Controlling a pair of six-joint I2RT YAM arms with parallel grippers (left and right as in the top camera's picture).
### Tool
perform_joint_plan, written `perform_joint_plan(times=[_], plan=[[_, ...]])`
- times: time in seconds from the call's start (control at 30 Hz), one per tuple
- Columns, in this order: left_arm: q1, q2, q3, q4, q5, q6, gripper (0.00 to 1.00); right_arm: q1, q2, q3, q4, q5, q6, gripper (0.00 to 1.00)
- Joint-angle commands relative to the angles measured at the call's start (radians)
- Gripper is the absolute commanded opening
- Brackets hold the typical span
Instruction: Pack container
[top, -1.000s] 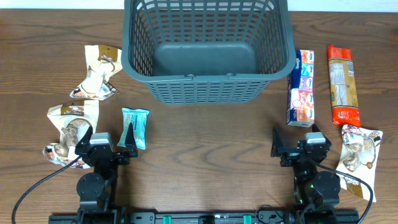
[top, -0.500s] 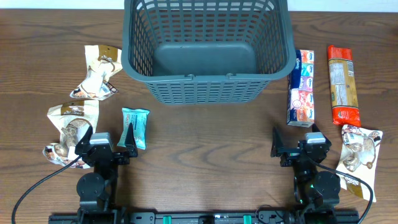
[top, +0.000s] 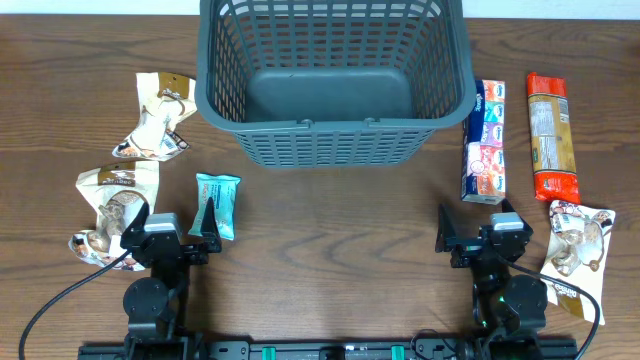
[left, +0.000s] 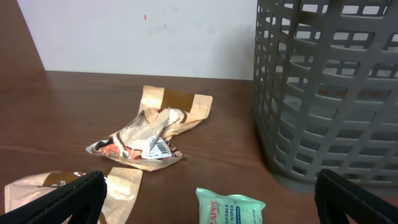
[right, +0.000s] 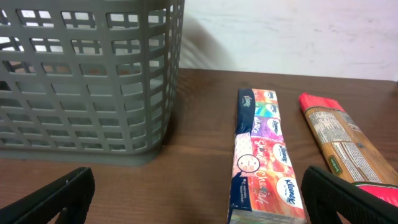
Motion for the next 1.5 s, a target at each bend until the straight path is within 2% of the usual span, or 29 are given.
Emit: perform_joint_plan(times=[0.0, 0.67, 0.8, 0.93, 1.07, 1.23, 1.47], plan=[[-0.004, 0.001, -0.018, -0.041, 0.002, -0.005, 0.99, 0.016, -0.006, -0.004, 0.001, 0.01, 0.008, 0.99], [-0.004, 0.001, -0.018, -0.04, 0.002, -0.004, 0.99, 0.016, -0.006, -0.004, -0.002, -0.01, 0.017, 0.99], [-0.004, 0.001, -0.018, -0.04, 0.011, -0.01, 0.99, 0.015, -0.006, -0.004, 0.002, -0.007, 0.07, 0.99], [-0.004, 0.001, -0.018, -0.04, 0.011, -0.039, 0.99, -0.001, -0.002, -0.003, 0.011, 0.015, 0.191, 0.99], [-0.003, 0.001, -0.018, -0.04, 0.01, -0.039, 0.99, -0.048, 0.036, 0.06, 0.014, 0.047, 0.213, 0.99], [-0.003, 0.001, -0.018, -0.04, 0.009, -0.039, 0.99, -0.129, 0.227, 0.269, -0.057, 0.014, 0.212, 0.99], [-0.003, 0.001, -0.018, -0.04, 0.009, -0.038, 0.99, -0.213, 0.687, 0.705, -0.355, -0.033, 0.212, 0.99]])
